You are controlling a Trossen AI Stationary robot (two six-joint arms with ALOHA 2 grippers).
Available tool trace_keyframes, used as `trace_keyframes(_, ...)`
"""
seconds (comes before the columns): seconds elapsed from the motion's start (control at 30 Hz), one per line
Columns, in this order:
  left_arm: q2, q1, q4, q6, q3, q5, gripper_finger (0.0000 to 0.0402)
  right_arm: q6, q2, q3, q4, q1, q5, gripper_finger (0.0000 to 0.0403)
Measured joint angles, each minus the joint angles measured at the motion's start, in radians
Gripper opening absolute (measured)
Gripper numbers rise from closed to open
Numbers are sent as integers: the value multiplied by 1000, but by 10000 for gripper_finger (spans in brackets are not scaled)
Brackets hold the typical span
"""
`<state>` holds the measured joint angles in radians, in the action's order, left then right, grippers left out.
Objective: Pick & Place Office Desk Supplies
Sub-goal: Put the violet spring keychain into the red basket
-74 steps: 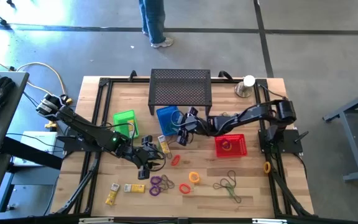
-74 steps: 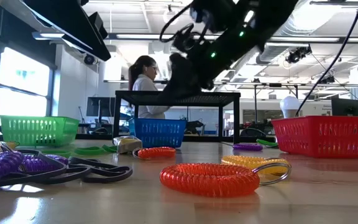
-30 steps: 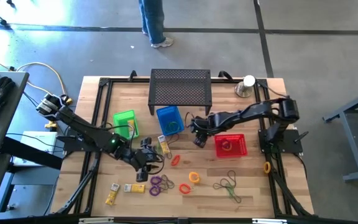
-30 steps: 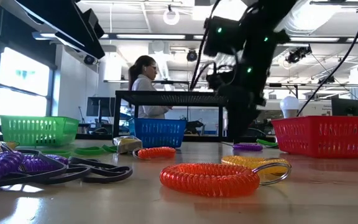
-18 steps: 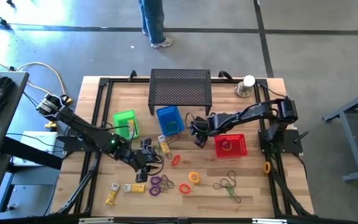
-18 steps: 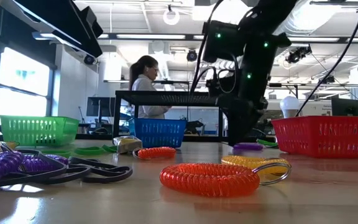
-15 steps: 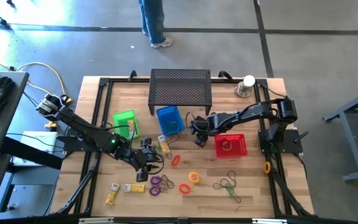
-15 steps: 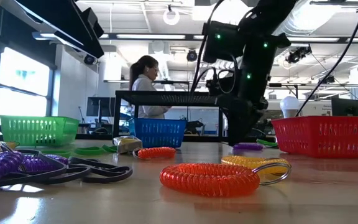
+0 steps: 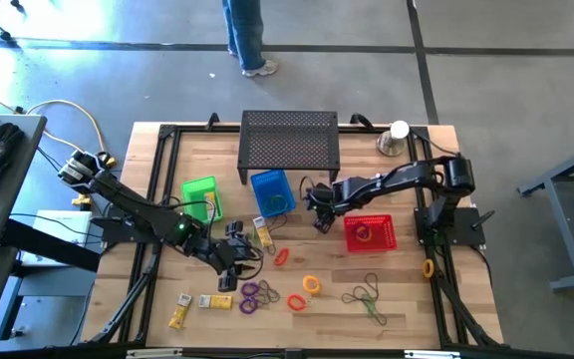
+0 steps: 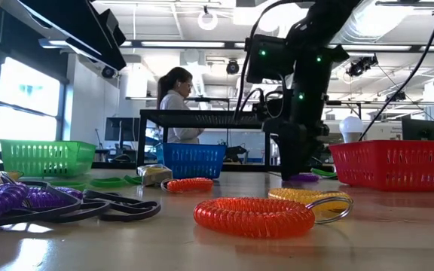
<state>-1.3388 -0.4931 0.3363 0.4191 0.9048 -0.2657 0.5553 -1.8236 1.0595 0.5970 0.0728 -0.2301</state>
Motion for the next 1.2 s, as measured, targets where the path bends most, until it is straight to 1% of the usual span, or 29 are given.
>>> trace_keyframes(0.2,0,-1,0,0,0,0,143,-35,-15,2,4,29,-4,122)
trace_keyframes(0.4,0,-1,1,0,0,0,143,-89,-42,4,-5,28,-8,24)
trace_keyframes(0.43,0,-1,1,0,0,0,143,-106,-42,4,-11,27,-11,16)
trace_keyframes(0.57,0,-1,0,0,0,0,143,-131,-38,1,-43,-12,-65,10)
trace_keyframes(0.67,0,-1,1,0,0,0,143,-143,1,-3,-46,-52,-99,7)
trace_keyframes(0.83,0,-1,1,0,0,0,143,-164,105,-2,-53,-142,-138,5)
trace_keyframes(0.97,0,-1,1,0,0,0,143,-161,198,2,-35,-225,-129,4)
trace_keyframes(1.07,0,-1,2,0,0,0,143,-163,290,3,16,-286,-94,4)
trace_keyframes(1.13,0,-1,3,0,0,0,143,-134,355,3,59,-326,-87,4)
trace_keyframes(1.2,0,-1,5,0,-1,0,143,-66,423,3,110,-368,-92,4)
